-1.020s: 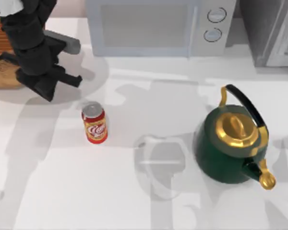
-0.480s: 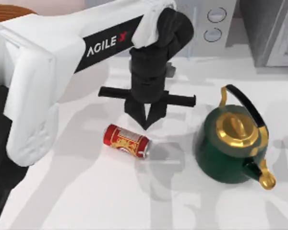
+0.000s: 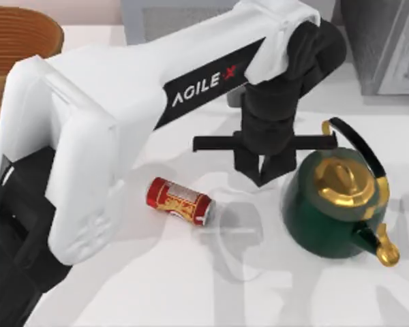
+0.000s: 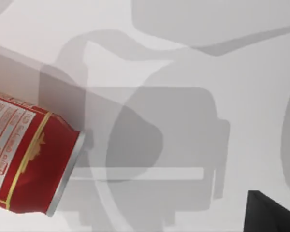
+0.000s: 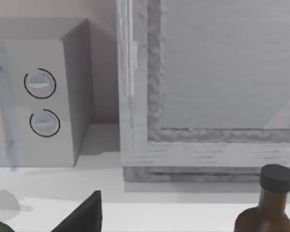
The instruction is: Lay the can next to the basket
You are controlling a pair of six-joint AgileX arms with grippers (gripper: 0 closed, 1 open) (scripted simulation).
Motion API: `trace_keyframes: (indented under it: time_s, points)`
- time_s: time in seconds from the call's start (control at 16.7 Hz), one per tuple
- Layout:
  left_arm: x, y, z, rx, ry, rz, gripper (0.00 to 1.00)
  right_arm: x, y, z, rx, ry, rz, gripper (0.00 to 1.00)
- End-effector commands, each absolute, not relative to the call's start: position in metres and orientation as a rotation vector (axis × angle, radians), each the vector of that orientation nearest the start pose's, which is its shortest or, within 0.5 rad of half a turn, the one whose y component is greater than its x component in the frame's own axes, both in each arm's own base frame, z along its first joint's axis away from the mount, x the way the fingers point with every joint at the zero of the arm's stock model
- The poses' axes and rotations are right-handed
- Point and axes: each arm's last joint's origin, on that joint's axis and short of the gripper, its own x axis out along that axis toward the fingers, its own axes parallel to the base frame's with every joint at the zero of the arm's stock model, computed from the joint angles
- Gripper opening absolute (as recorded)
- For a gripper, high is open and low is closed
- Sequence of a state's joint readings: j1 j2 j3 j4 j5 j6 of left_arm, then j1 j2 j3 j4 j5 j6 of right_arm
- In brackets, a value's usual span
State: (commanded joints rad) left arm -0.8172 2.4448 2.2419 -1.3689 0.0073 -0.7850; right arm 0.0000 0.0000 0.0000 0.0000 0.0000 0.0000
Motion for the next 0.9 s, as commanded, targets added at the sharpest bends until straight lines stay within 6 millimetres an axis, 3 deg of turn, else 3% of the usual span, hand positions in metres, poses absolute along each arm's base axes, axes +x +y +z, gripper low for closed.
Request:
trace_keyframes:
  time_s: [0.72,0.9]
  points:
    - [0.3332,-0.346,0.1719,0.015,1.573,-0.016,0.0,0.1057,-0.0012,0.16,0.0,0.0,0.0,1.0]
    - [0.3332,-0.346,0.1719,0.015,1.573,-0.016,0.23,0.1057,-0.0012,0.16,0.0,0.0,0.0,1.0]
